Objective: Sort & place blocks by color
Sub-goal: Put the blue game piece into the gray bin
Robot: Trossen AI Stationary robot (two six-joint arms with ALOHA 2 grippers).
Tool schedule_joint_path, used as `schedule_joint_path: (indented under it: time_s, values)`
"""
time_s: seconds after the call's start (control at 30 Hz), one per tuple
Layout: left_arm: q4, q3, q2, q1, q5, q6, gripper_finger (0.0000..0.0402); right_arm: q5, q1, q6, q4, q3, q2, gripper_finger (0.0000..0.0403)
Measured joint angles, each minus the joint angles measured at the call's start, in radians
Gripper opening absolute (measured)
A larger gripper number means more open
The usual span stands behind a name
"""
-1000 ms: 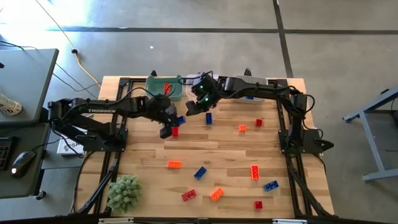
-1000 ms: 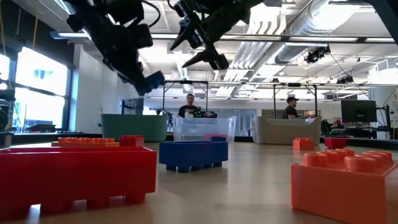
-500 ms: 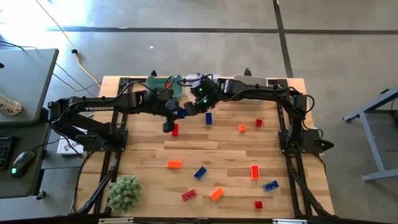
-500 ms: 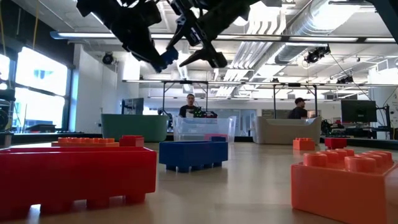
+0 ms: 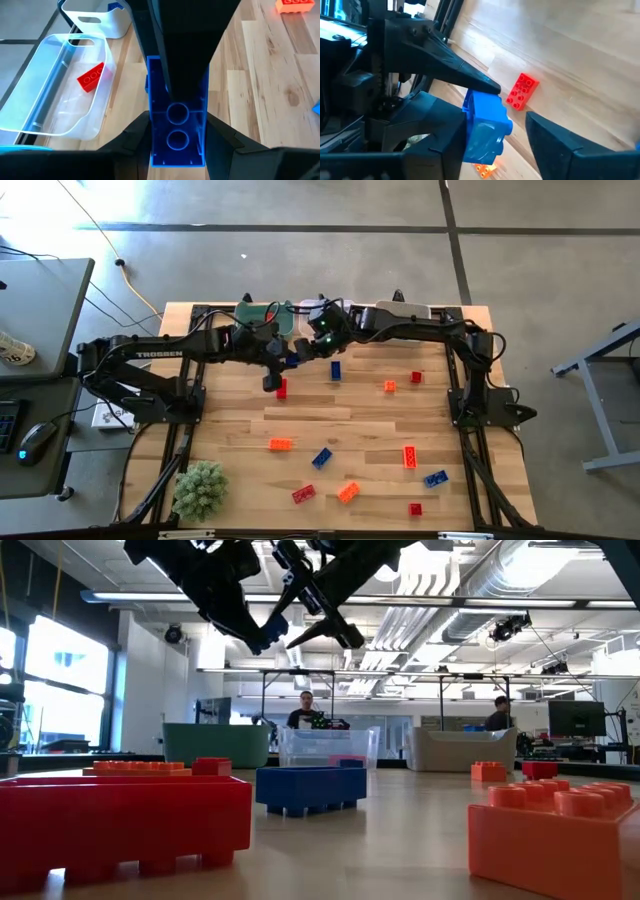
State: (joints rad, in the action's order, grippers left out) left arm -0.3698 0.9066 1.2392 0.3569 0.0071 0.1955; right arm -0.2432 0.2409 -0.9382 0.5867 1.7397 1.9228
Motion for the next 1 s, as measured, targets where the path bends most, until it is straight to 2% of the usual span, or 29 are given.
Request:
schedule_joint_path:
  time_s: [0.23,0.5,0.8,1.0]
  values:
    - [0.005,0.000,0.000,0.001,-0.015,0.000,0.0115,0.000,-0.002,0.014,-0.012,0.000,0.000,0.0074]
    - [0.016,0.000,0.000,0.000,-0.064,0.022,0.0125,0.017,-0.005,0.054,-0.011,0.000,0.000,0.0072]
    - [0.027,0.000,0.000,0.000,-0.056,0.040,0.0188,0.037,-0.006,0.087,0.017,0.000,0.002,0.0071]
    - [0.021,0.000,0.000,0.001,-0.060,-0.013,0.0222,0.084,-0.006,0.112,0.121,0.000,0.002,0.0071]
